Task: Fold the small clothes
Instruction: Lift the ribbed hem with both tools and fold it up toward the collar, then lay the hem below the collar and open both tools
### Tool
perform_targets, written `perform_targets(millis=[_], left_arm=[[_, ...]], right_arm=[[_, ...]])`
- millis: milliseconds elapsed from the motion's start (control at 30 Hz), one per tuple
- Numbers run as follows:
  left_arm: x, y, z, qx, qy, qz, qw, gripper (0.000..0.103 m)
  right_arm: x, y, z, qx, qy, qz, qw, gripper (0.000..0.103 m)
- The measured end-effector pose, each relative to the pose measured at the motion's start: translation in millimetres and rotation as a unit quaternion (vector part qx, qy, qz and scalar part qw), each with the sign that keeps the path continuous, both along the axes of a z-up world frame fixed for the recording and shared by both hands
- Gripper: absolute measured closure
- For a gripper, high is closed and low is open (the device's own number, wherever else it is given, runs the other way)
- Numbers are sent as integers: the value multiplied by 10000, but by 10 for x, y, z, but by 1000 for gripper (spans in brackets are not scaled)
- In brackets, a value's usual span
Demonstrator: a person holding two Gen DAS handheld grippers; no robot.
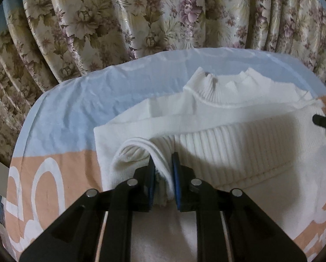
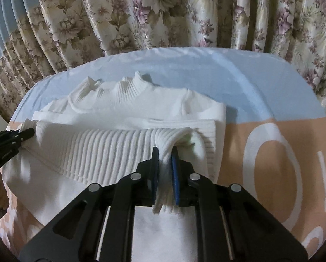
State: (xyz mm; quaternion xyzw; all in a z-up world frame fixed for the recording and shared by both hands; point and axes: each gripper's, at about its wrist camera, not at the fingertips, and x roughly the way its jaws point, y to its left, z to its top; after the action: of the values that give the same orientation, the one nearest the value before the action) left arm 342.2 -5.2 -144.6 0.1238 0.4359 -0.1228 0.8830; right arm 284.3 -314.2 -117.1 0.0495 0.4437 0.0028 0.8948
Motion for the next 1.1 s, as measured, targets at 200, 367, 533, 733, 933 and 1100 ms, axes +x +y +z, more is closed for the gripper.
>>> perform_targets(millis=[200, 367, 533, 733, 933, 1100], left_arm=[[33, -9, -8, -2, 101, -23, 9999, 84], [42, 39, 74, -241, 243, -10, 9994, 26], [-179, 124, 258, -389, 93, 163, 9991, 14], [-372, 162, 360, -612, 18, 140, 9980, 14], [-214, 81, 283, -552, 282, -11, 9981, 84], [-20, 85, 256, -593, 392, -19, 9975, 94]], right_arm=[[0, -28, -33, -11, -75, 179, 9998, 90], [-30, -73, 25, 111, -107, 315, 9994, 82], [-206, -107, 170, 59, -396, 295, 9988, 62], [-435, -67, 194, 175, -396, 319, 9986, 55], [-363, 20, 66, 248, -19, 329, 9991, 76], [-286, -21, 110, 447, -56, 367, 9983, 96]])
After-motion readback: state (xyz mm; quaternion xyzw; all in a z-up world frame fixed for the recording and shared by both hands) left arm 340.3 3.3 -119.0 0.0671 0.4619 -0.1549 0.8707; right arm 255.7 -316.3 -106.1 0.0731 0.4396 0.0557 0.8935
